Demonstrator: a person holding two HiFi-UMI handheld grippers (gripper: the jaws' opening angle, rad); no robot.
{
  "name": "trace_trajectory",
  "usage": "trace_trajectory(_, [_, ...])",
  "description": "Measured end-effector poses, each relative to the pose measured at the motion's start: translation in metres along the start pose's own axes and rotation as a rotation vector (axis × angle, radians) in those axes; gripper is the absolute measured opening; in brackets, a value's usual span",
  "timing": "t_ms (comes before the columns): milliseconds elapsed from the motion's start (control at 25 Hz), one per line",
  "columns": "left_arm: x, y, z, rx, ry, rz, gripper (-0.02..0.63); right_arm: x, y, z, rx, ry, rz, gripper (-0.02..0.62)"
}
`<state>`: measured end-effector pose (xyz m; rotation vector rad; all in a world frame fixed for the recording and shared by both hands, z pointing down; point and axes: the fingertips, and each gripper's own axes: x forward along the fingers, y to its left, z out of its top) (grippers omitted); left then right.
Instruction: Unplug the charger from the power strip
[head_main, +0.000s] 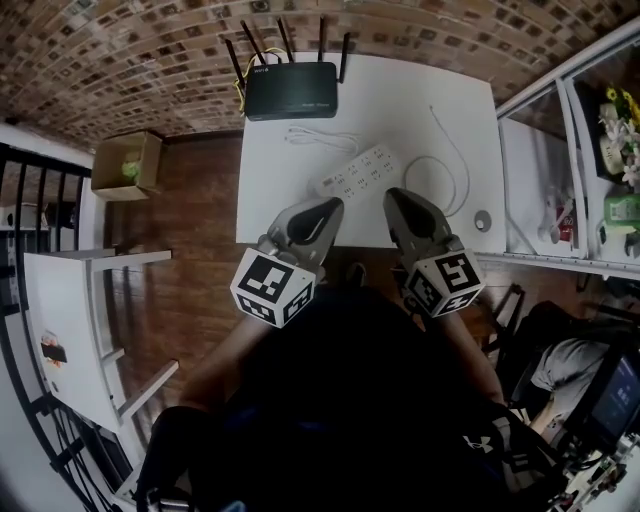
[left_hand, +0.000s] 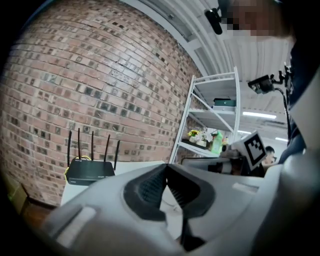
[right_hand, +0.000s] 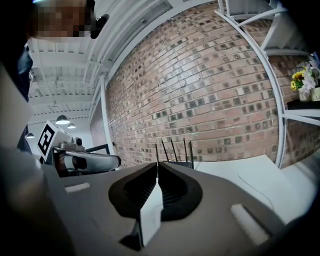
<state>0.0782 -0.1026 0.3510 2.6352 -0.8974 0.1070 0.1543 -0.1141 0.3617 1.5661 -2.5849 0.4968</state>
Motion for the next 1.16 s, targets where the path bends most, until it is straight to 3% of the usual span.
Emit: trace_trajectory(1160, [0.008,-0.001,-0.01,-0.031,0.031,-0.013,0.005,-0.005,-0.008,-0.006,0.005,0.018,-0.021,0.015])
